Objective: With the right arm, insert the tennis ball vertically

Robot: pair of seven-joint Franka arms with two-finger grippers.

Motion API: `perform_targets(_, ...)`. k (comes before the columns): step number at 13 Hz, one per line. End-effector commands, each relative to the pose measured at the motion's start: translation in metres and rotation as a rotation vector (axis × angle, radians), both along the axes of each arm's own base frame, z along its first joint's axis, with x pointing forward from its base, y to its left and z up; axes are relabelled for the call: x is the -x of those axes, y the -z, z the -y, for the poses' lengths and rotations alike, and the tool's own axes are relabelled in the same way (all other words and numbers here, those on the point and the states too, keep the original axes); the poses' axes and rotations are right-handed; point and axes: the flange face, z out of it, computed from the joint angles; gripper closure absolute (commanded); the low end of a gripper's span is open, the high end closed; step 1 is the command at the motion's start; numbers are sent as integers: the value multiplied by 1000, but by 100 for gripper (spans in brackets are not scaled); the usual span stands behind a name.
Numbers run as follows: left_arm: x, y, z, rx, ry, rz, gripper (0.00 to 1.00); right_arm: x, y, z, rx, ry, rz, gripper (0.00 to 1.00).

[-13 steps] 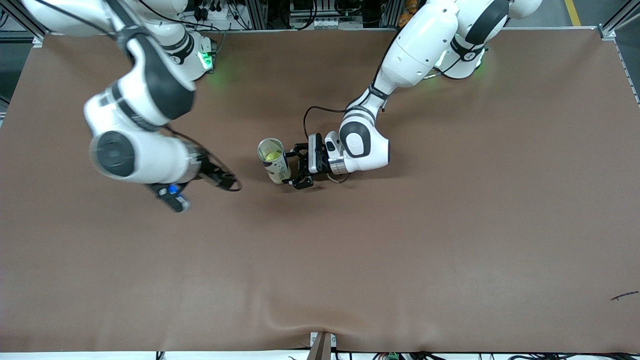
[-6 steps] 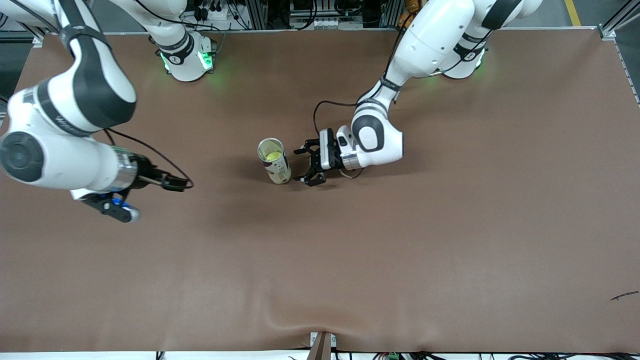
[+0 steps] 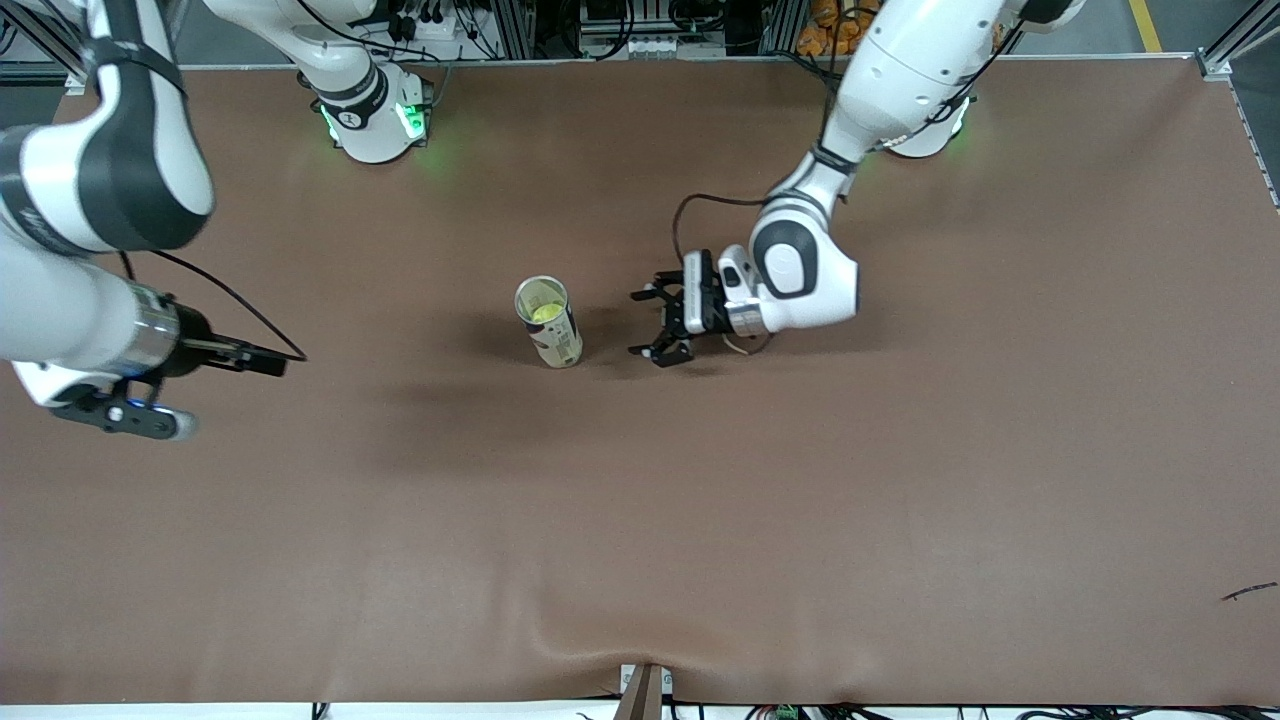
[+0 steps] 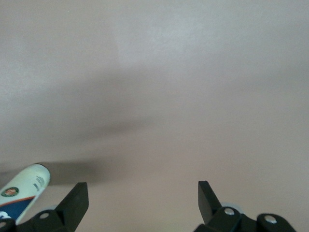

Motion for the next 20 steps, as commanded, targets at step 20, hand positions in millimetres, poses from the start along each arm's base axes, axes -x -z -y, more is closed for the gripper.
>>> perform_targets(20, -154, -231, -252, -877, 55, -304, 0, 106, -146, 89, -55, 7, 108, 0)
